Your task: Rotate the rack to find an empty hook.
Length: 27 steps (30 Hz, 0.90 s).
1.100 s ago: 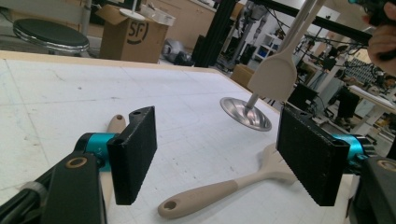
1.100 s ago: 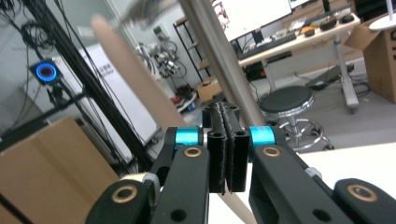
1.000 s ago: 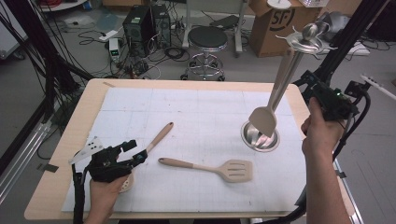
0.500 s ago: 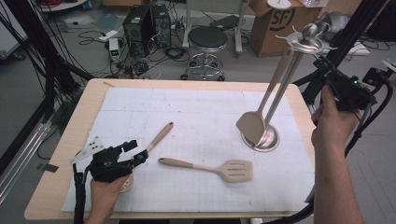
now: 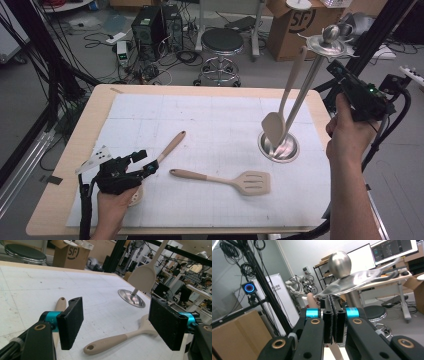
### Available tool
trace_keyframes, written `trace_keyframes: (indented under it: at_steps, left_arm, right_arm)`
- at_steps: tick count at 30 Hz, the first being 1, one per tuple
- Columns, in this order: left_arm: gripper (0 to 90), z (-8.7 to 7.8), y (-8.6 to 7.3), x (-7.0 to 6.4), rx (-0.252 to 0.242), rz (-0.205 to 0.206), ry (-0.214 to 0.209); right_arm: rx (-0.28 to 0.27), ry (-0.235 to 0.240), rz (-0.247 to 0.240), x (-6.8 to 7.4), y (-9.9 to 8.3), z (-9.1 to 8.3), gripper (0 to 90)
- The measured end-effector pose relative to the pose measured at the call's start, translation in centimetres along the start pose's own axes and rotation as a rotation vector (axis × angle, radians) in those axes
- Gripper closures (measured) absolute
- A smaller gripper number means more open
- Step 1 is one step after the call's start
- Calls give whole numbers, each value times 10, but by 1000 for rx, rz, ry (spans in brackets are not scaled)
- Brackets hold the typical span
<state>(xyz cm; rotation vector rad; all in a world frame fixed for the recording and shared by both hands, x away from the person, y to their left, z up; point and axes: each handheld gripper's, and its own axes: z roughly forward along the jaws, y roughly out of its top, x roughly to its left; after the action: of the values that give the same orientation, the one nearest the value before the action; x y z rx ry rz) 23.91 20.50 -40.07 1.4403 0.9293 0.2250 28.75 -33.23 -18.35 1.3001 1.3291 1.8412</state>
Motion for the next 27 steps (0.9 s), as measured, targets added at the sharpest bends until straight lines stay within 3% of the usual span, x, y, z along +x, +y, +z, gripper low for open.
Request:
trace_keyframes:
  at_steps: [3,7,15,21,25,27]
  left_arm:
    - [287,0,0,0,-4,-4,-4]
    - [287,-1,0,2,-5,-7,-6]
    - [287,2,-1,-1,4,-2,-6]
    - [287,2,-2,-2,8,5,-11]
    - [287,1,-3,-3,12,5,-12]
    - [287,1,-3,-4,9,2,-14]
  right_arm:
    - [-1,2,-14,6,-1,4,897]
    - [4,-13,-78,19,-4,10,897]
    - [20,9,-94,33,-3,27,896]
    - [25,18,-70,31,-8,28,897]
    - [26,-8,-106,28,-16,20,899]
    - [26,-13,-97,24,-18,17,899]
